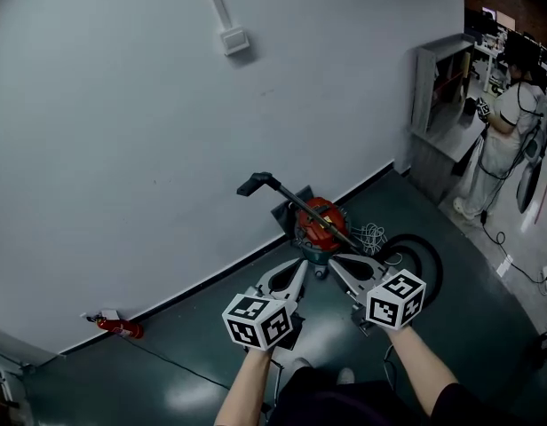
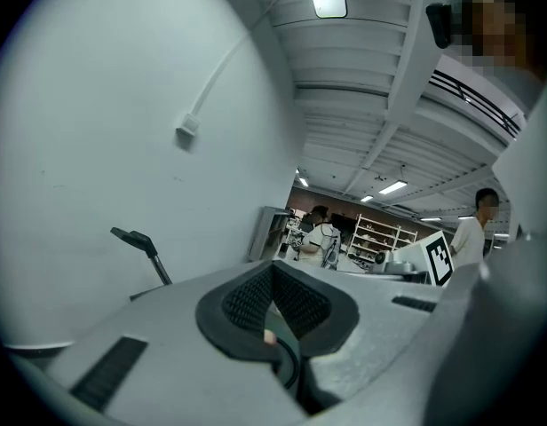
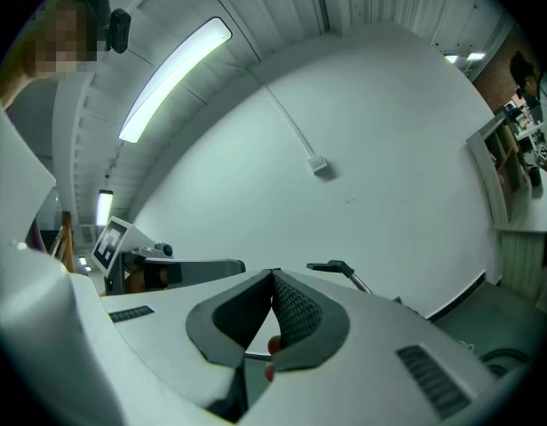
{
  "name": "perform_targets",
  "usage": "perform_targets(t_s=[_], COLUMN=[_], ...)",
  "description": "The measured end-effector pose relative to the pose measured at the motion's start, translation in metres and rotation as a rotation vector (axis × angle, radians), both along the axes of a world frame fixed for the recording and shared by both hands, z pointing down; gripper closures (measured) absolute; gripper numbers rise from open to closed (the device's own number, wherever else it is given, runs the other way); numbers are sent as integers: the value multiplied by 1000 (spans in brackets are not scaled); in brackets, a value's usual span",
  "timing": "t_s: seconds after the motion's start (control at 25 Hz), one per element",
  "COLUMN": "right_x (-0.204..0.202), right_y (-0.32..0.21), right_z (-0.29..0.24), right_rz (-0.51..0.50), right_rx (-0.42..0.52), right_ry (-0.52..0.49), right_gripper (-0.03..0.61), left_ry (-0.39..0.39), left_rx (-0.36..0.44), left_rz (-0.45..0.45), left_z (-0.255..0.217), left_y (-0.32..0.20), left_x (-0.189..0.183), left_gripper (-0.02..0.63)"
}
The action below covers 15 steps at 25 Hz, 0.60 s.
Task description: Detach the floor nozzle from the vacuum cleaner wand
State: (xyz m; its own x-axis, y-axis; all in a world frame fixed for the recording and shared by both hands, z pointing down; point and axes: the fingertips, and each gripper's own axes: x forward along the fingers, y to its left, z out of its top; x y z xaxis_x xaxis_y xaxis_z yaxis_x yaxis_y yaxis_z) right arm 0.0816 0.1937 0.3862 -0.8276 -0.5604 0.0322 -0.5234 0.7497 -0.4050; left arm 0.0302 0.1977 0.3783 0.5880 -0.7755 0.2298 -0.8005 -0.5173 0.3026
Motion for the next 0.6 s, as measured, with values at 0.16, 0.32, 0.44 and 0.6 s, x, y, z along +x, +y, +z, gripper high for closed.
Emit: perform_targets(t_s=[0.16,0.32,0.44,0.6], right_x=[0,-3,-7,-13], right_y=[-9,-27,-42,-66], right_z=[5,11,18,23], right_rz=[-4,-3,6,21], right_rx=[-10,-27,-37,-54], right_ry=[-16,-18,-17,-17], right_gripper=[560,560,560,560], left_ry=[-8,-6,3,13], left_rx=[-12,-22,-30,-43], left_rz=[-11,-15,-12,-13], left_z=[6,11,18,23], left_y=[-11,-30,-47,-73], left_x=[-3,-9,-15,-26], left_gripper=[611,611,611,611])
